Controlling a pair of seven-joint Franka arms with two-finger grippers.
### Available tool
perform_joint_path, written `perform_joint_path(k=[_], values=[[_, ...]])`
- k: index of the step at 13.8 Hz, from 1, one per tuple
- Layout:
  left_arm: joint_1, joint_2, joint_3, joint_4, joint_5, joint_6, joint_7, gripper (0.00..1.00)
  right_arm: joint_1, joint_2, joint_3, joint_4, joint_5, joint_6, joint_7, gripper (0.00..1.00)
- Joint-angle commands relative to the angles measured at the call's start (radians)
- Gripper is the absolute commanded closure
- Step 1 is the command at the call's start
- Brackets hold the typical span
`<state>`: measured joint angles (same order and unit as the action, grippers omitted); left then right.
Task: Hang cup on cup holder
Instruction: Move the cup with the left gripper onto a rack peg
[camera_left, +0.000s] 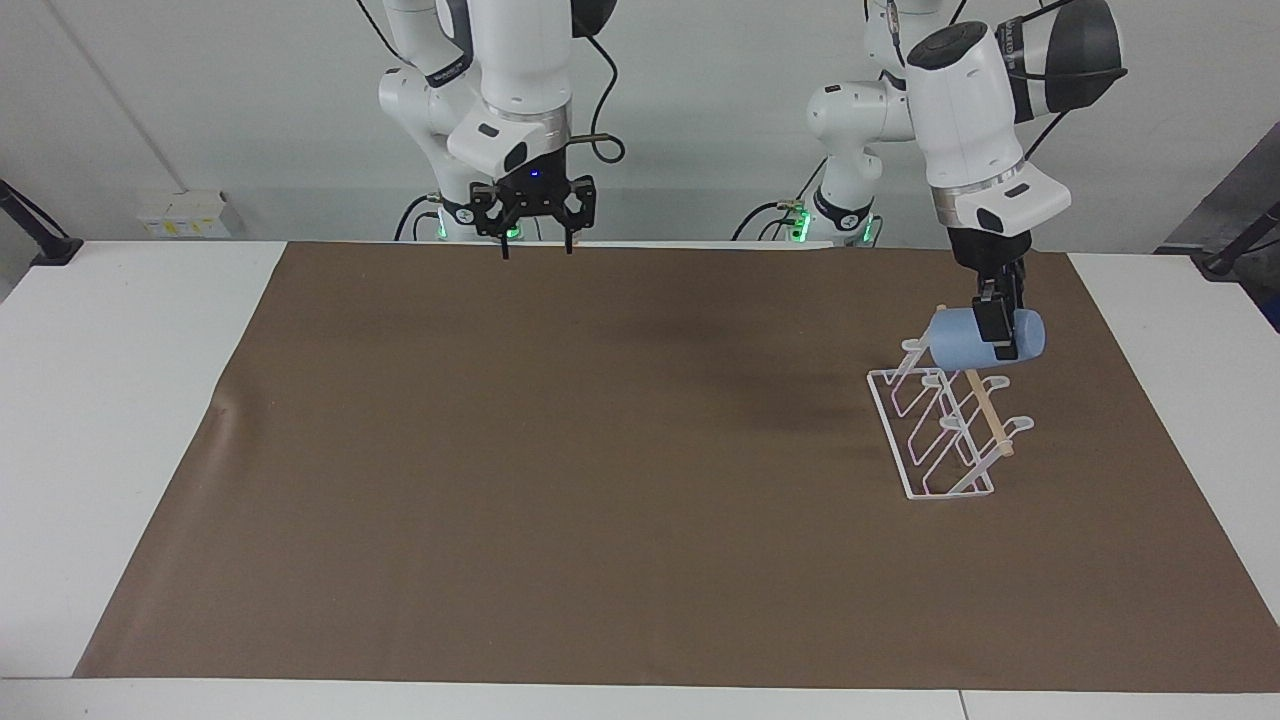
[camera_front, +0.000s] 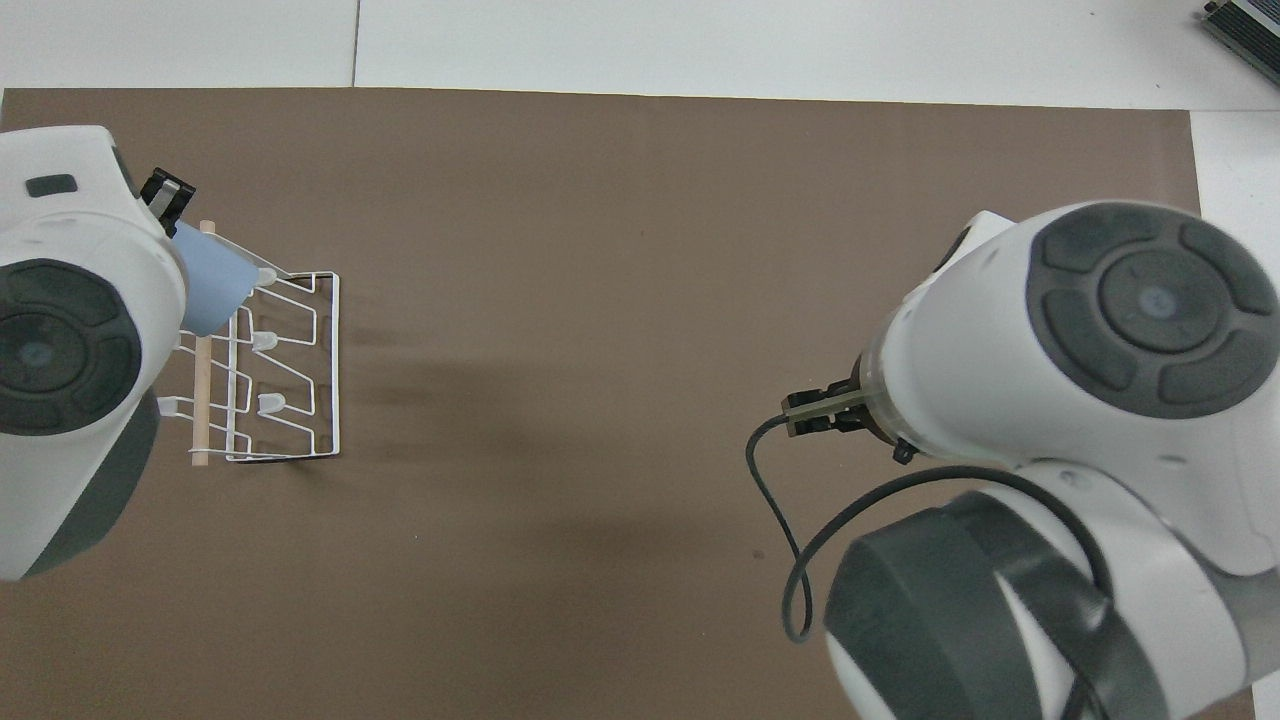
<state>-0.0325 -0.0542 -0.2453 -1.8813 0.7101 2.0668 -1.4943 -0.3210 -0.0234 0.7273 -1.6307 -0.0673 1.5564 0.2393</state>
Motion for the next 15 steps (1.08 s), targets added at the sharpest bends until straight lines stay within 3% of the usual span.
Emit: perform_joint_path(k=[1,4,9,15], values=[[-0.032,0.089,0.006,0.056,0.144,-0.001,-0.014,1.0,-0.033,-0.065,-0.035,-0.078,-0.014,-0.013,-0.05,0.18],[-0.03,0.111,0.008,0.053,0.202,0.047,-0.073,1.0,-0.093,-0.09,-0.045,-0.13,-0.009,-0.01,-0.127,0.16],[-0.05,0.093,0.006,-0.039,0.276,0.039,-0.148,1.0,-0.148,-0.089,-0.075,-0.149,0.006,0.033,-0.147,0.16],[-0.063,0.053,0.006,-0.148,0.338,0.07,-0.222,1.0,-0.176,-0.145,-0.16,-0.299,0.11,0.14,-0.265,0.16]])
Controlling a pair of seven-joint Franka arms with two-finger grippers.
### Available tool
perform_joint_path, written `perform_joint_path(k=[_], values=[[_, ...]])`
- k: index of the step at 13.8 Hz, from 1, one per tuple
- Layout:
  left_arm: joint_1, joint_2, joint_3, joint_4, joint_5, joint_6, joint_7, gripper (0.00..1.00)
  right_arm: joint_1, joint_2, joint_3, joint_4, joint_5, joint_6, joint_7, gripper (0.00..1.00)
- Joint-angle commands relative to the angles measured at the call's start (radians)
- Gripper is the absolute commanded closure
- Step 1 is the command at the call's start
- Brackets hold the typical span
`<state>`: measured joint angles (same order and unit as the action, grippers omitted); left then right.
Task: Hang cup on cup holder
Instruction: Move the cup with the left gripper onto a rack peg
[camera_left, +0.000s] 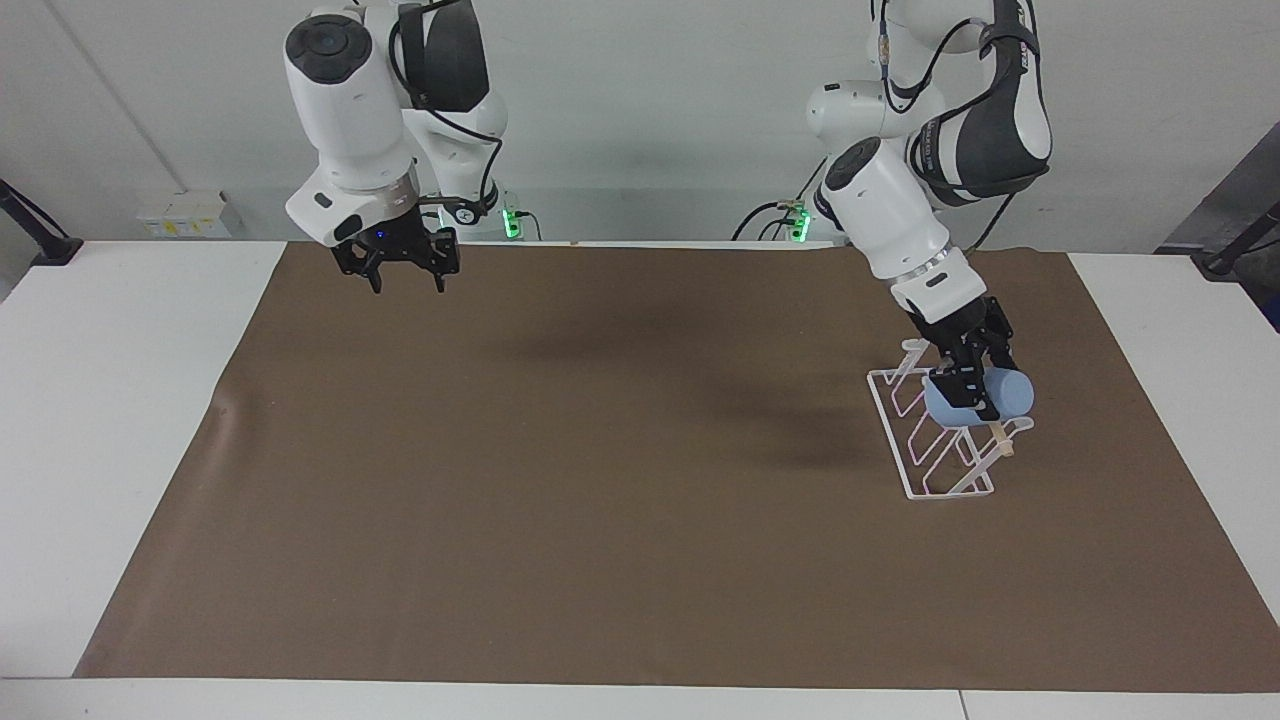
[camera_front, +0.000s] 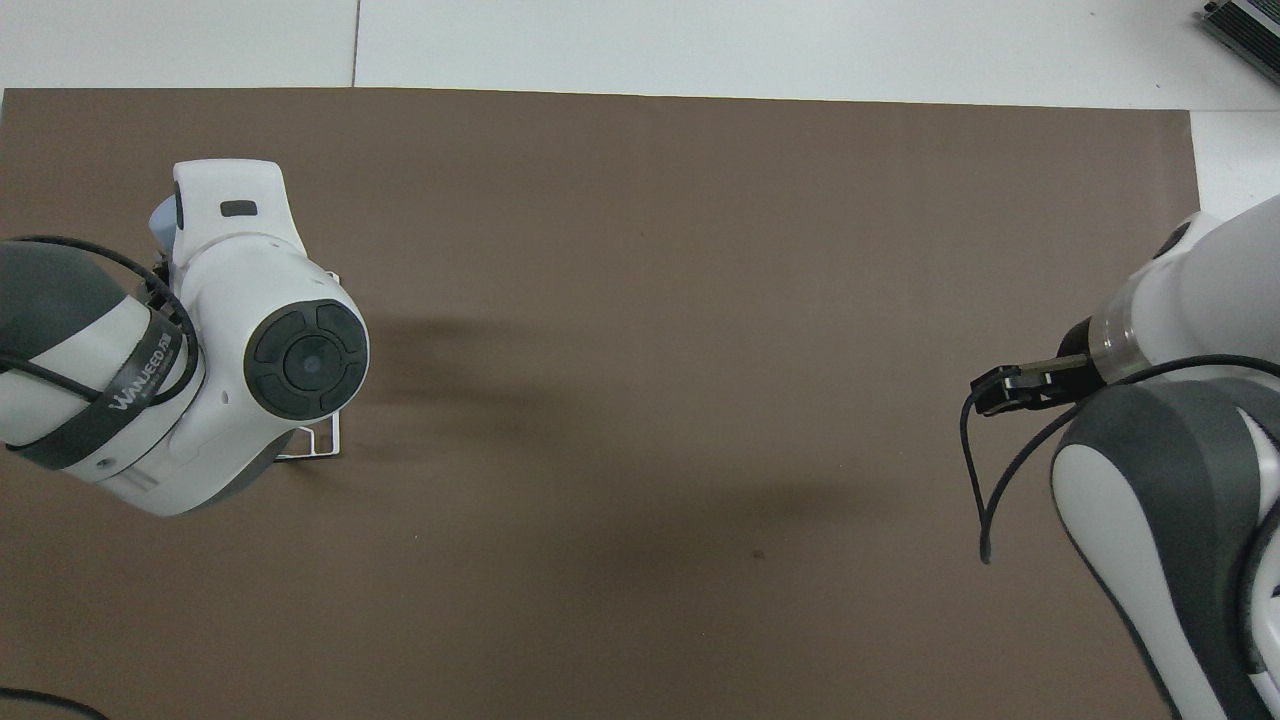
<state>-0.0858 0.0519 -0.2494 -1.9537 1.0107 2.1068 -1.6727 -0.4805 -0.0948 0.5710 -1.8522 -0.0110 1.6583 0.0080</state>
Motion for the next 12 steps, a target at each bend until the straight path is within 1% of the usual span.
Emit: perform_joint_path(k=[1,4,10,12], values=[[-0.008,-0.059,0.01,-0.089,0.057,0.039,-0.054,1.0,-0.015,-0.085,-0.003,-0.094,0.065,0.055,-0.033,0.16],[-0.008,-0.06,0.01,-0.097,0.06,0.05,-0.067,1.0,-0.009,-0.115,-0.003,-0.145,0.144,0.063,-0.025,0.16],[-0.005,-0.064,0.01,-0.128,0.075,0.082,-0.113,1.0,-0.007,-0.115,-0.002,-0.145,0.149,0.064,-0.025,0.14],[0.003,-0.064,0.012,-0.13,0.101,0.085,-0.113,1.0,-0.007,-0.115,-0.002,-0.145,0.149,0.064,-0.025,0.14]])
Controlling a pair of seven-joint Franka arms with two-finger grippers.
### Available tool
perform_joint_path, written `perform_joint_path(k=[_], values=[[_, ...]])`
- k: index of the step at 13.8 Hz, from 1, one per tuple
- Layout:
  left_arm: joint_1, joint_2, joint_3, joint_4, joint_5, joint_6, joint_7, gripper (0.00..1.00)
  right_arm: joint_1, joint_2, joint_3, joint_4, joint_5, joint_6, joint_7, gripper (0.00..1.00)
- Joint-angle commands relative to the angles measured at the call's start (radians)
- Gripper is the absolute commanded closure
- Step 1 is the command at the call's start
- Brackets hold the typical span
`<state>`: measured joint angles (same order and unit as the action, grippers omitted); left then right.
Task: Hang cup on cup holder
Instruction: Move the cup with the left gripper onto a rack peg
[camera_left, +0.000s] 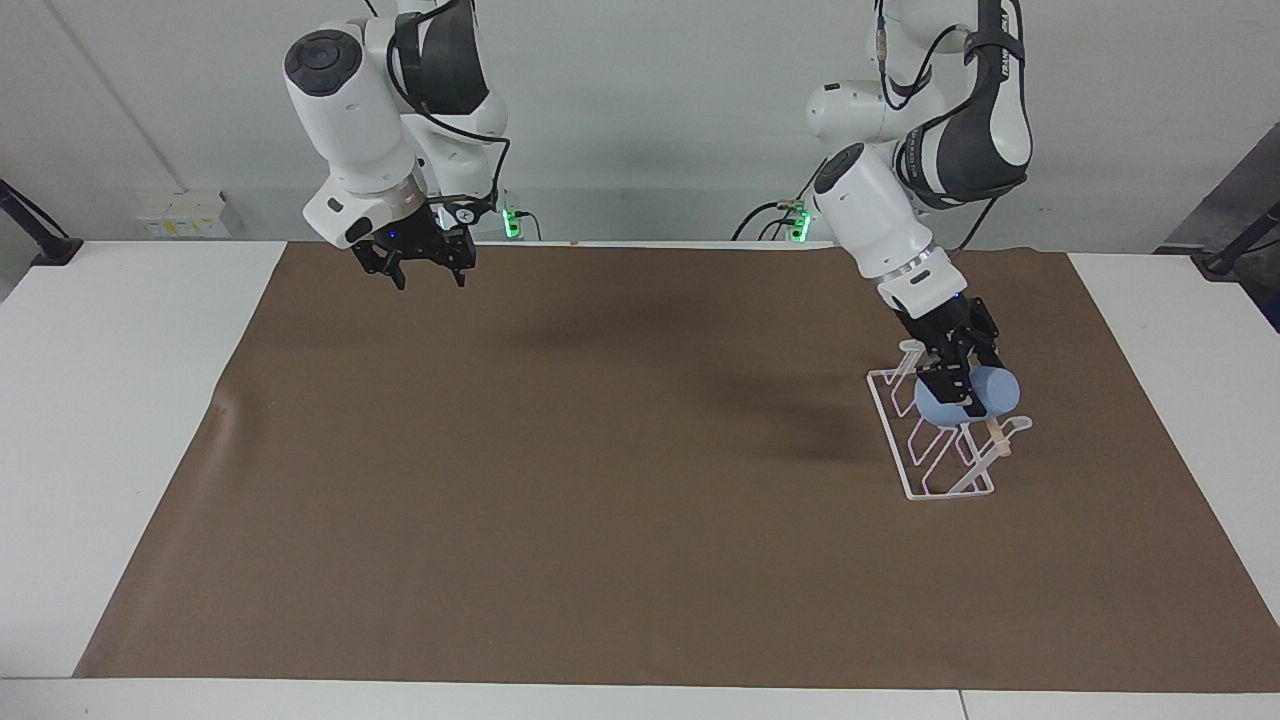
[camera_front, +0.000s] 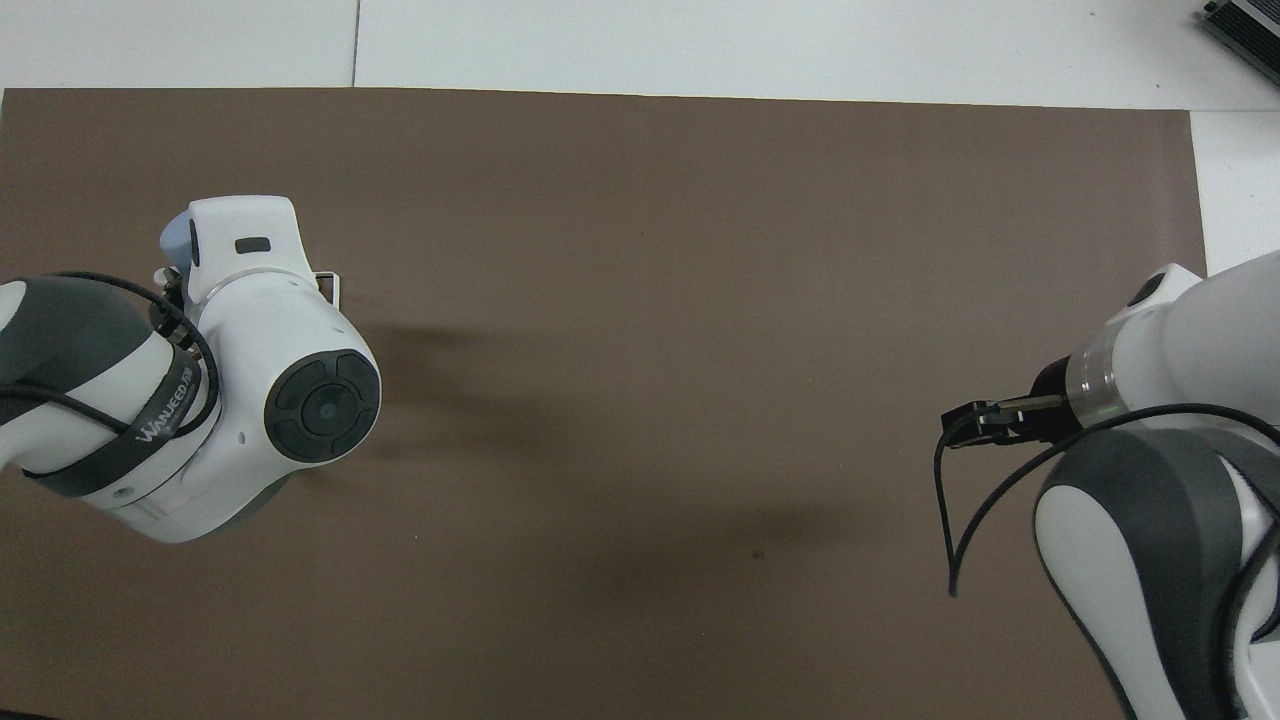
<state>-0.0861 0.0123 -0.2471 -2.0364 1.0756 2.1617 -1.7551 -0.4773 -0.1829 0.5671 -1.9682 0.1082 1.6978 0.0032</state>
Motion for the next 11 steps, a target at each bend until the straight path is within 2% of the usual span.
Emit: perform_joint_path(k=[1,3,11], values=[[0.005,-0.022,0.009,-0.039,0.04,0.026,-0.029,1.0,-0.012,-0.027,0.002,-0.031,0.03,0.025,-0.02,0.13],[0.005,-0.014,0.009,-0.012,0.044,0.01,-0.029,1.0,-0.011,-0.027,0.002,-0.029,0.03,0.025,-0.02,0.13],[0.014,-0.011,0.011,-0.019,0.092,0.052,-0.076,1.0,-0.009,-0.027,0.002,-0.031,0.03,0.025,-0.02,0.1]])
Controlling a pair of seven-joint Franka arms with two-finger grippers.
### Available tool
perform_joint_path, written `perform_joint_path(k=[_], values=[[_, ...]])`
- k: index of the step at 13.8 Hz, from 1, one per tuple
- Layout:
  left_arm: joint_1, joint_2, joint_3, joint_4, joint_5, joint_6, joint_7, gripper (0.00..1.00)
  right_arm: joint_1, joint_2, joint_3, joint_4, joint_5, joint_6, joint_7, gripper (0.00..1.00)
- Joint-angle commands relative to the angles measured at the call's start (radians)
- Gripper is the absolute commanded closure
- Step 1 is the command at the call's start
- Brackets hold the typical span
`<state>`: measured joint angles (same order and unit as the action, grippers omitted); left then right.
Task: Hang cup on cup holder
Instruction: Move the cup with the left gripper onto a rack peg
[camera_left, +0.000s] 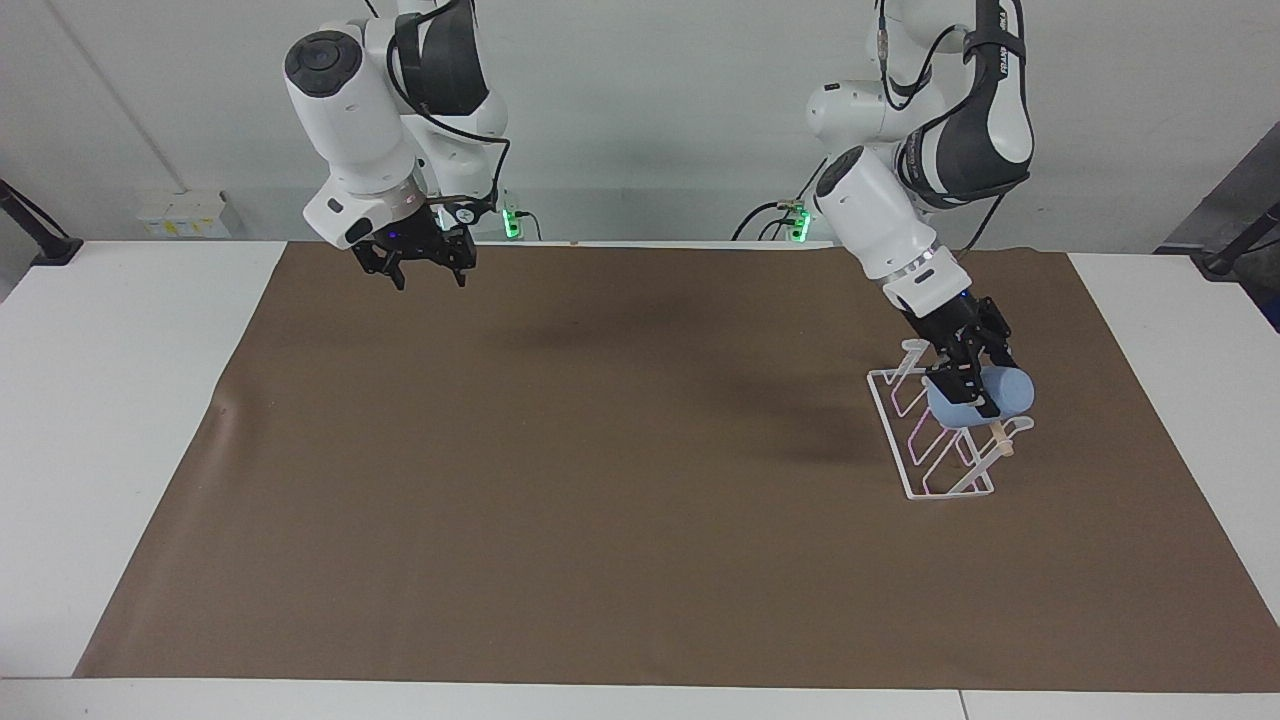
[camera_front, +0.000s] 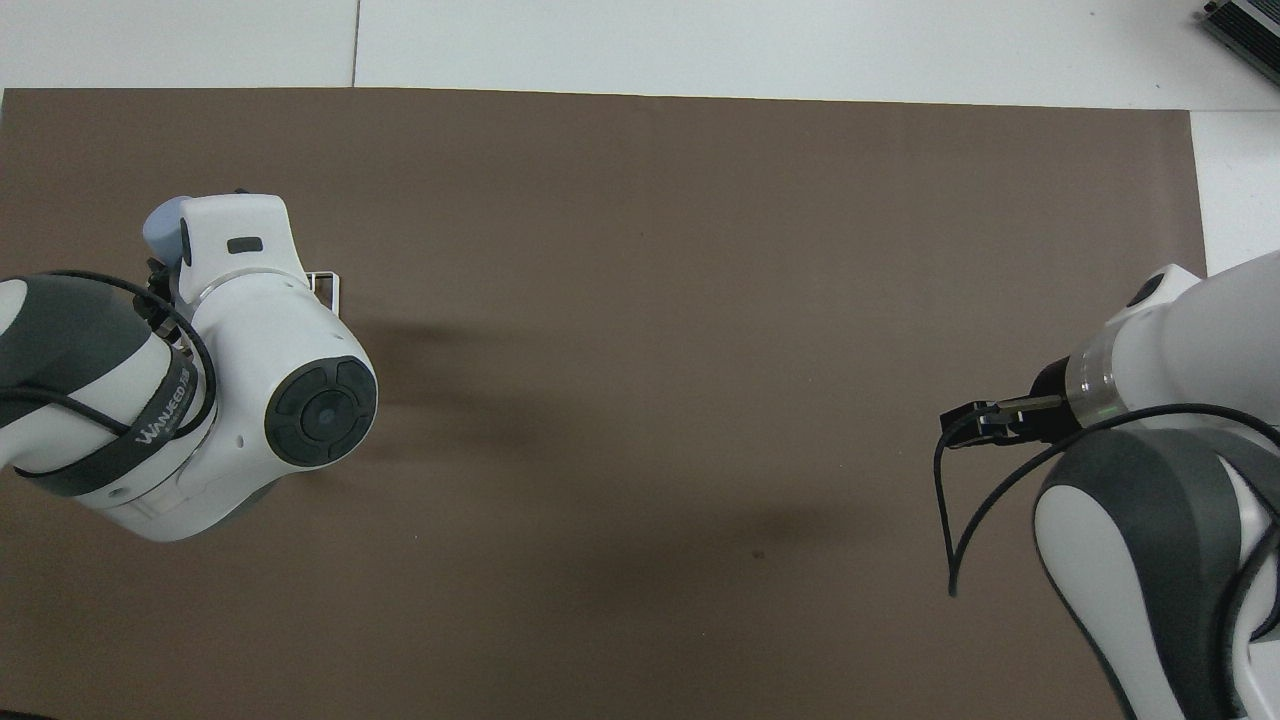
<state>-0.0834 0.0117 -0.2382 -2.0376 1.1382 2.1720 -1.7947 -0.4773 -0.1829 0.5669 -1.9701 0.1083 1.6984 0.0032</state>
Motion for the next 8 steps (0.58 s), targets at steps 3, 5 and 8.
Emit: perform_joint_path(k=[3,5,8], values=[[0.02,-0.01,0.002,-0.027,0.032,0.054,-0.038,1.0,-0.009,-0.027,0.002,-0.029,0.03,0.024,-0.02,0.1],[0.019,-0.016,0.002,-0.048,0.038,0.054,-0.038,1.0,-0.009,-0.027,0.002,-0.029,0.03,0.024,-0.02,0.1],[0.02,-0.022,0.002,-0.065,0.054,0.061,-0.043,1.0,-0.009,-0.027,0.002,-0.029,0.03,0.024,-0.02,0.1]])
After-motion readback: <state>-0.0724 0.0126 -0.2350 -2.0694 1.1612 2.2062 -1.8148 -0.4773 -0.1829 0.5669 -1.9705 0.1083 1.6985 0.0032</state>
